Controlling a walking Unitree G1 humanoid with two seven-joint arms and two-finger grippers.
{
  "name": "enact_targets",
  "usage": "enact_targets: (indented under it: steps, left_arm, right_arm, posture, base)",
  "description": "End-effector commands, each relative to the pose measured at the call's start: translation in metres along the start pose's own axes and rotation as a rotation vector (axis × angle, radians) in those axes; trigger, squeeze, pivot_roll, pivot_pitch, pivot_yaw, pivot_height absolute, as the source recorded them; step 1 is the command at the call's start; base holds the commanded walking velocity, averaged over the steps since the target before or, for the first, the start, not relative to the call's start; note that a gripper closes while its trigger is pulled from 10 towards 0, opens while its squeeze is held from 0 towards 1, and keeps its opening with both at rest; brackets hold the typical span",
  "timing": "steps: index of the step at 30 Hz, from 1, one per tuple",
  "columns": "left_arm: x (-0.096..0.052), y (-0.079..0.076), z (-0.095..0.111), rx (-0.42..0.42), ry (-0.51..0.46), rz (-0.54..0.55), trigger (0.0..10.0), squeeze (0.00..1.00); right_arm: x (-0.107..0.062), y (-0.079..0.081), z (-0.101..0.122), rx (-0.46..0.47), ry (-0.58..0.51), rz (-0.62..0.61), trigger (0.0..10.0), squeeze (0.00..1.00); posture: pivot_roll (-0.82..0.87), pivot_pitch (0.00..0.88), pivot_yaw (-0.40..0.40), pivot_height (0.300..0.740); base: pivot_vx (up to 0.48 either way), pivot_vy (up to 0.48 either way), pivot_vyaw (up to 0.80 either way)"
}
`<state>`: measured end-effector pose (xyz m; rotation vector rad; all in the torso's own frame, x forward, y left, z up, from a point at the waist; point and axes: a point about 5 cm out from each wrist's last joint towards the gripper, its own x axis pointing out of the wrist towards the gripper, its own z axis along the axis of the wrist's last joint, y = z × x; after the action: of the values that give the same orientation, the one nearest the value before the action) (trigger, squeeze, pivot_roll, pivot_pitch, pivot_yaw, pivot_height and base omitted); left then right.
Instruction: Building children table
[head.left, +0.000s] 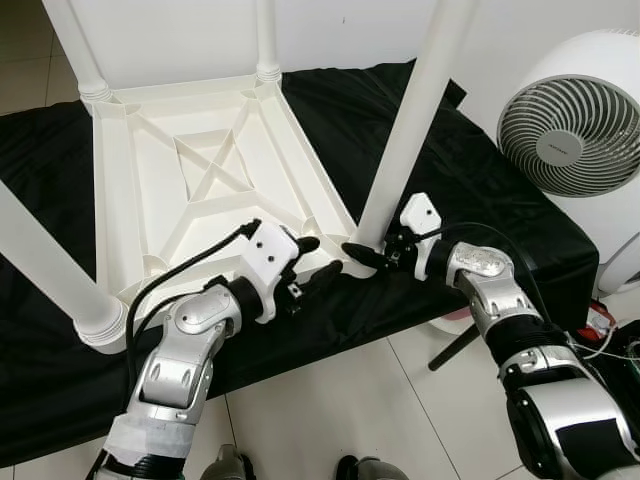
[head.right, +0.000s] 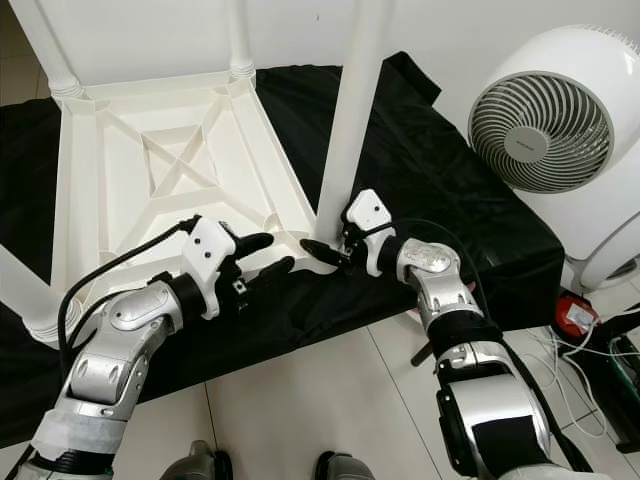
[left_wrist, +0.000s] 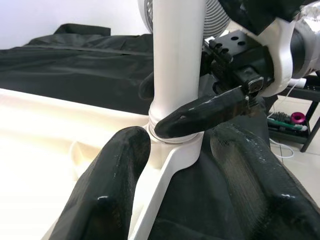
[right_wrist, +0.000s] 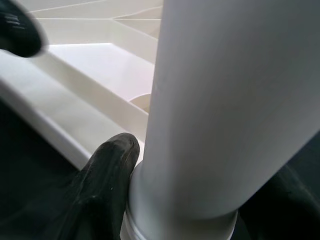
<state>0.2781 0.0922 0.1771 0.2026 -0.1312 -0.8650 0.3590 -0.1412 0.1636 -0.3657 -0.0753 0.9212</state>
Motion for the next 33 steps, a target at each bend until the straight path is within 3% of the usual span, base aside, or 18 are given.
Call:
enact_targets:
  steps: [1,5,8,14,15,16,19,20,22,23,27,33]
  left_arm:
    - [-0.002,0.002,-0.002,-0.011,0.011,0.079,10.0,0.00]
    - [-0.004,0.004,-0.002,-0.017,0.014,0.084,10.0,0.00]
    - [-0.005,0.007,-0.001,-0.012,0.018,0.085,10.0,0.00]
    - [-0.004,0.010,0.000,-0.013,0.031,0.071,10.0,0.00]
    - [-0.004,0.010,0.000,-0.013,0.031,0.071,10.0,0.00]
    - [-0.006,0.011,0.001,-0.006,0.034,0.069,10.0,0.00]
    - [-0.006,0.012,0.001,-0.006,0.032,0.069,10.0,0.00]
    - [-0.006,0.013,0.001,-0.010,0.033,0.074,10.0,0.00]
    - [-0.006,0.012,0.002,-0.021,0.026,0.074,10.0,0.00]
    - [-0.005,0.012,0.001,-0.012,0.032,0.073,10.0,0.00]
    - [-0.004,0.011,0.002,-0.012,0.029,0.069,10.0,0.00]
    - [-0.004,0.013,0.002,-0.008,0.035,0.064,10.0,0.00]
  right_arm:
    - [-0.005,0.001,-0.014,0.042,0.057,-0.073,10.0,0.00]
    - [-0.003,0.004,-0.012,0.071,0.046,-0.168,10.0,0.00]
    - [0.000,0.012,-0.012,0.144,0.048,-0.291,10.0,0.00]
    - [0.004,0.028,-0.010,0.171,0.069,-0.455,10.0,0.00]
    - [0.004,0.028,-0.010,0.171,0.069,-0.455,10.0,0.00]
    - [0.004,0.031,-0.008,0.187,0.062,-0.545,10.0,0.00]
    - [0.003,0.031,-0.006,0.189,0.054,-0.583,10.0,0.00]
    - [0.001,0.031,-0.007,0.224,0.073,-0.693,10.0,0.00]
    - [0.001,0.035,-0.008,0.260,0.090,-0.763,10.0,0.00]
    - [0.006,0.045,-0.005,0.309,0.075,-0.787,10.0,1.00]
    - [0.022,0.067,0.013,0.370,-0.009,-0.738,10.0,1.00]
    - [0.018,0.067,0.021,0.351,-0.019,-0.728,10.0,1.00]
  posture:
    - [0.02,0.121,-0.032,0.740]
    - [0.02,0.153,-0.026,0.740]
    - [0.01,0.152,-0.015,0.740]
    - [0.00,0.215,-0.010,0.740]
    - [0.00,0.215,-0.010,0.740]
    - [-0.01,0.216,-0.004,0.740]
    - [-0.01,0.216,-0.004,0.740]
    - [0.00,0.223,-0.008,0.740]
    - [0.00,0.224,-0.009,0.740]
    - [0.00,0.217,-0.010,0.740]
    - [-0.01,0.216,-0.010,0.740]
    - [-0.02,0.214,-0.005,0.740]
  base:
    - [0.000,0.000,0.00]
    - [0.000,0.000,0.00]
    - [0.000,0.000,0.00]
    - [0.000,0.000,0.00]
    - [0.000,0.000,0.00]
    - [0.000,0.000,0.00]
    - [0.000,0.000,0.00]
    - [0.000,0.000,0.00]
    - [0.000,0.000,0.00]
    - [0.000,0.000,0.00]
    - [0.000,0.000,0.00]
    - [0.000,0.000,0.00]
